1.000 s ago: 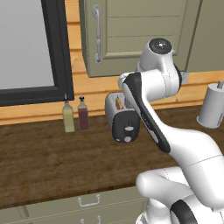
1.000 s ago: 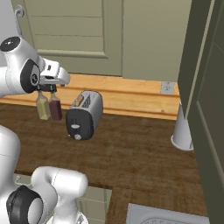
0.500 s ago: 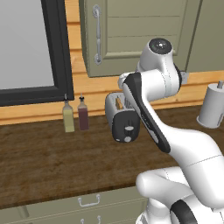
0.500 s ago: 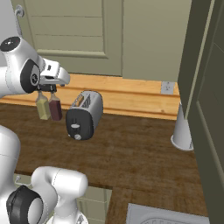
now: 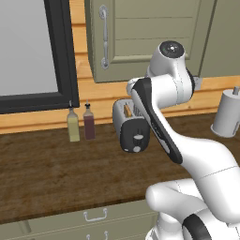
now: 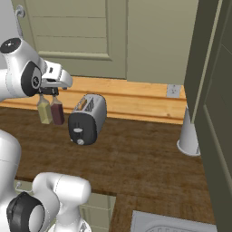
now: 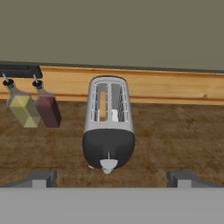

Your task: Start the toaster. Once the lever pops up, take the bread to the plate on the dining counter.

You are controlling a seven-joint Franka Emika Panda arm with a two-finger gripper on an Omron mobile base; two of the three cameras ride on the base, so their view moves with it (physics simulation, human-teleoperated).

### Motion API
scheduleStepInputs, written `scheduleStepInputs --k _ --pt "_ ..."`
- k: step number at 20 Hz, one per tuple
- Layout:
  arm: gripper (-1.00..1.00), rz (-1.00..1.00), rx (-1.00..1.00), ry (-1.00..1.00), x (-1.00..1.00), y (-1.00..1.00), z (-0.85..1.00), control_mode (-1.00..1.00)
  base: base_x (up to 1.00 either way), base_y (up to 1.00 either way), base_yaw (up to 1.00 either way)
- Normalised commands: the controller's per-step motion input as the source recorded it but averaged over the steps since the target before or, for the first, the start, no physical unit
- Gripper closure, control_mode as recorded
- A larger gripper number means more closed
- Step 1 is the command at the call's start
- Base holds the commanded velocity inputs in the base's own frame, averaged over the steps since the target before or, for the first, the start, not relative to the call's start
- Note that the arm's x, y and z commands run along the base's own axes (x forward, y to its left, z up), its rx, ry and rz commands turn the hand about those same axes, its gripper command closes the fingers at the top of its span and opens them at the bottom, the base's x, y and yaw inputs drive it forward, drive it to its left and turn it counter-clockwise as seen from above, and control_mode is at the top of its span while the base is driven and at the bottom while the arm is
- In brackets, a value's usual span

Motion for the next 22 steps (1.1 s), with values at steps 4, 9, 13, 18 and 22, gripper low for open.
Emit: scheduleStepInputs --k 4,9,13,18,22 --pt "-1.0 0.0 0.0 0.0 0.0 0.0 0.0 -1.0 0.0 0.0 0.0" --pt "-1.0 0.0 0.0 0.0 0.0 0.0 0.0 -1.0 0.0 0.0 0.0" --pt "-1.0 0.0 0.0 0.0 0.0 0.0 0.0 -1.0 0.0 0.0 0.0" --pt "-1.0 0.0 0.0 0.0 0.0 0.0 0.0 -1.0 0.0 0.0 0.0" --pt "-1.0 0.0 0.0 0.0 0.0 0.0 0.0 -1.0 0.0 0.0 0.0"
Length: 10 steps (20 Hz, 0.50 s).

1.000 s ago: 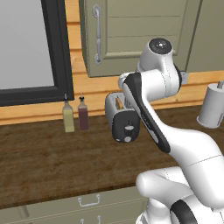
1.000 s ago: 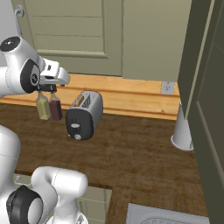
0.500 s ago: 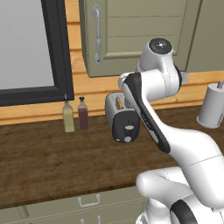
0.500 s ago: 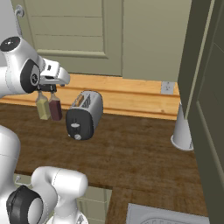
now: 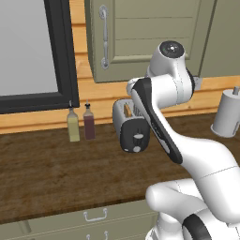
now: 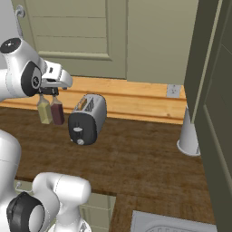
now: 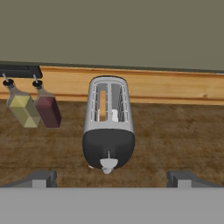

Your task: Start the toaster. Once the lever pops up, take the bread to the plate on the dining counter.

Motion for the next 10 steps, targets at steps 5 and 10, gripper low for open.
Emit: scheduleStepInputs --k 5,10 --pt "-1.0 0.0 0.0 0.0 0.0 0.0 0.0 -1.0 0.0 0.0 0.0" --pt "-1.0 0.0 0.0 0.0 0.0 0.0 0.0 -1.0 0.0 0.0 0.0"
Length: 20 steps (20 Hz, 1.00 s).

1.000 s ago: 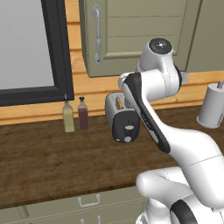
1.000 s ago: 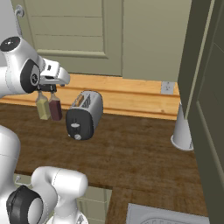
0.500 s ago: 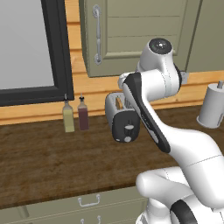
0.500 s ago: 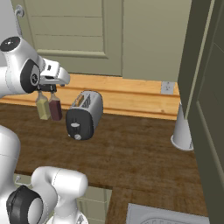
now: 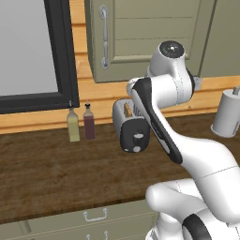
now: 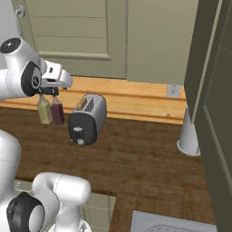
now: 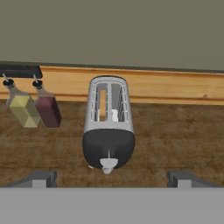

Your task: Start the toaster. Once the lever pops up, take the bread to the plate on the dining counter.

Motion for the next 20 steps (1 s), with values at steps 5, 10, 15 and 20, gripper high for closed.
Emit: scheduleStepInputs --k 5,10,15,20 --pt "-1.0 0.0 0.0 0.0 -0.09 0.0 -0.01 -1.0 0.0 0.0 0.0" --pt "-1.0 0.0 0.0 0.0 -0.14 0.0 -0.26 -1.0 0.0 0.0 0.0" --pt "-1.0 0.0 0.0 0.0 -0.06 0.01 -0.4 -1.0 0.0 0.0 0.0" --pt "-1.0 0.0 0.0 0.0 0.0 0.0 -0.35 -1.0 0.0 0.0 0.0"
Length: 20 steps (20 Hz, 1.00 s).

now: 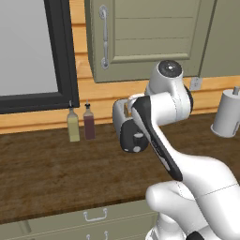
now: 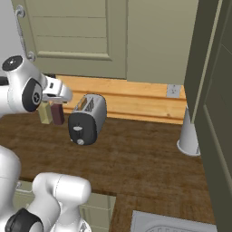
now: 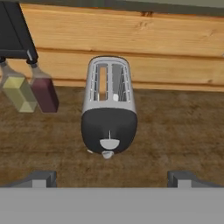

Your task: Start the toaster. Once the lever pops up, take the bread to the plate on the dining counter.

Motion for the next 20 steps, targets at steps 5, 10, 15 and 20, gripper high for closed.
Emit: scheduleStepInputs --k 5,10,15,20 --pt "-1.0 0.0 0.0 0.0 0.01 0.04 -0.28 -1.0 0.0 0.0 0.0" --pt "-1.0 0.0 0.0 0.0 0.16 0.09 -0.35 -1.0 0.0 0.0 0.0" --pt "-1.0 0.0 0.0 0.0 0.16 0.02 -0.29 -1.0 0.0 0.0 0.0" --pt "-1.0 0.0 -0.02 0.0 0.26 0.0 -0.24 -1.0 0.0 0.0 0.0"
